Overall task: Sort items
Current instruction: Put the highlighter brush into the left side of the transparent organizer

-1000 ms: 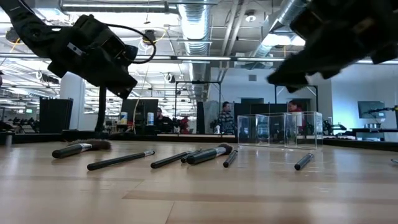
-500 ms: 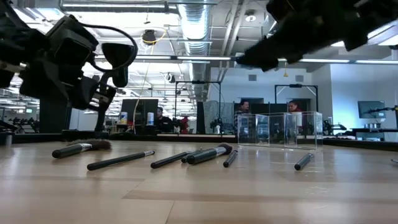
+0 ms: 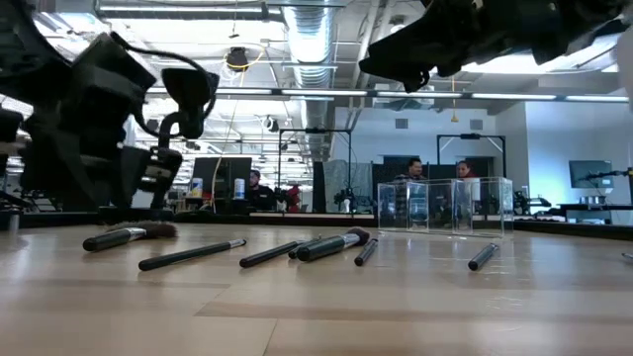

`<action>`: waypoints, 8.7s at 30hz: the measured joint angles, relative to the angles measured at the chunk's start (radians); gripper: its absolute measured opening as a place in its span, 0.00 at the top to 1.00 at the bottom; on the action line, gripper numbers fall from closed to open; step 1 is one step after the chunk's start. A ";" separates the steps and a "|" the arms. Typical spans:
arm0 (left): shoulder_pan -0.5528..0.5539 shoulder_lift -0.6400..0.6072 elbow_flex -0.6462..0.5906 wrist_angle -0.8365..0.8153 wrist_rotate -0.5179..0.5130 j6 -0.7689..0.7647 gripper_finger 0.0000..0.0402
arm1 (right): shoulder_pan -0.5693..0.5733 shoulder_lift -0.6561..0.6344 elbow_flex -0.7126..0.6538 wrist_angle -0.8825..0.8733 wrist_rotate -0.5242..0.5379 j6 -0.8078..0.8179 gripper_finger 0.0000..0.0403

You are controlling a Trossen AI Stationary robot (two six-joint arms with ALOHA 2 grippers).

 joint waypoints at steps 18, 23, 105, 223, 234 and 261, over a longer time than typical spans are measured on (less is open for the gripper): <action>0.001 0.175 0.108 0.001 -0.006 0.022 0.70 | -0.005 0.000 -0.001 -0.002 0.000 -0.008 0.61; 0.001 0.054 0.108 -0.121 0.000 0.022 0.70 | -0.005 0.000 -0.001 -0.006 0.000 -0.010 0.61; -0.005 0.216 0.154 0.122 -0.459 -0.179 0.88 | -0.097 0.893 0.942 -0.673 0.025 0.133 0.78; 0.136 0.183 0.396 0.723 -0.466 -0.298 0.90 | -0.174 0.287 0.093 0.458 0.187 -0.089 0.84; 0.137 0.185 0.396 0.713 -0.486 -0.293 0.91 | -0.147 0.101 0.095 0.116 0.369 -0.143 0.83; 0.203 0.316 0.799 0.053 -0.518 -0.255 0.91 | -0.108 -0.338 0.092 -0.718 0.370 0.405 0.83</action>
